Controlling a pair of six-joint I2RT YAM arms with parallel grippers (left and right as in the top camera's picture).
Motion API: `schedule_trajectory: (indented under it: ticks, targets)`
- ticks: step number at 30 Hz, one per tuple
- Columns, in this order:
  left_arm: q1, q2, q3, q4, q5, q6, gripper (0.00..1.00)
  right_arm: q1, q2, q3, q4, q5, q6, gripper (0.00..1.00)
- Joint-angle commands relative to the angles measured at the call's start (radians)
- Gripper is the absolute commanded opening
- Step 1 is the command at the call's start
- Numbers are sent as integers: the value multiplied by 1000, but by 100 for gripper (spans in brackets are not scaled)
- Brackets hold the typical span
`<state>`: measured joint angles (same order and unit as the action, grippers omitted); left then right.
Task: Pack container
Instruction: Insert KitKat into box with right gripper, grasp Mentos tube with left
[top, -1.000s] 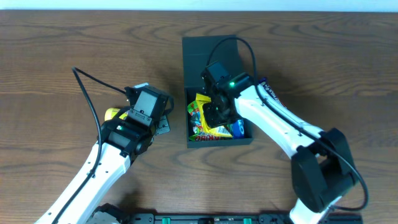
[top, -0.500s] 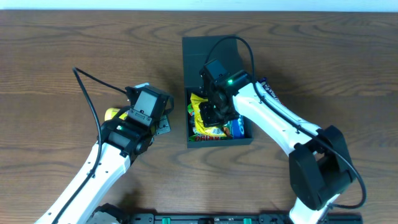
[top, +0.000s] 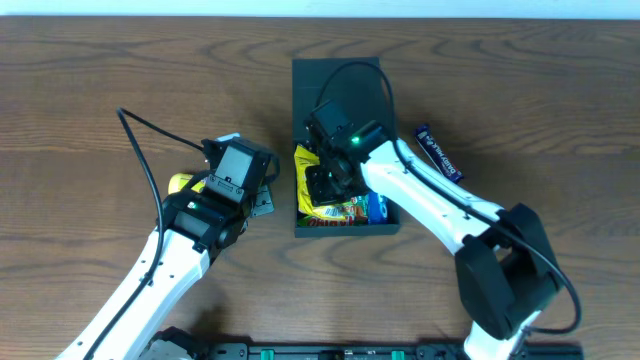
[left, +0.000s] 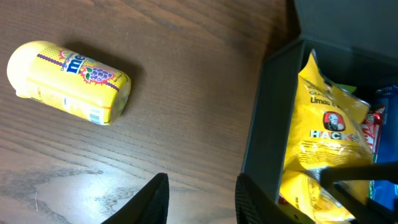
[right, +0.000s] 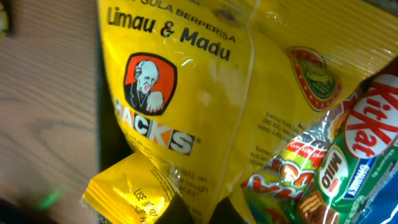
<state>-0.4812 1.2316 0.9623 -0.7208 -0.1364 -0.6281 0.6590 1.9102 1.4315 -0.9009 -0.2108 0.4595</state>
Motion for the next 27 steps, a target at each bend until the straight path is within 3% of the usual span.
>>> schedule_trajectory:
  ticks: [1,4,6,7,10,17,22,24,25,27]
  targets:
    - [4,-2,4,1,-1,4,37,16,65,18,4,4,19,1]
    - [4,-2,4,1,-1,4,43,17,100,19,5,3,19,4]
    - [4,-2,4,1,-1,4,47,16,100,19,8,1,16,23]
    - [4,-2,4,2,-2,4,52,15,95,23,7,1,10,35]
    - [5,-2,4,13,-19,5,72,-2,53,50,-21,2,-14,57]
    - [6,-2,4,-4,-137,-27,95,-95,-172,107,-97,24,-72,71]
    - [63,8,-13,-27,-230,-34,95,-206,-338,106,-155,136,-76,85]
    - [101,12,-26,-36,-196,-125,95,-239,-356,106,-180,136,-75,85]
    - [130,17,-40,-50,-184,-270,95,-255,-359,106,-201,136,-75,85]
    - [166,29,-63,-56,-193,-448,95,-265,-357,102,-218,136,-75,85]
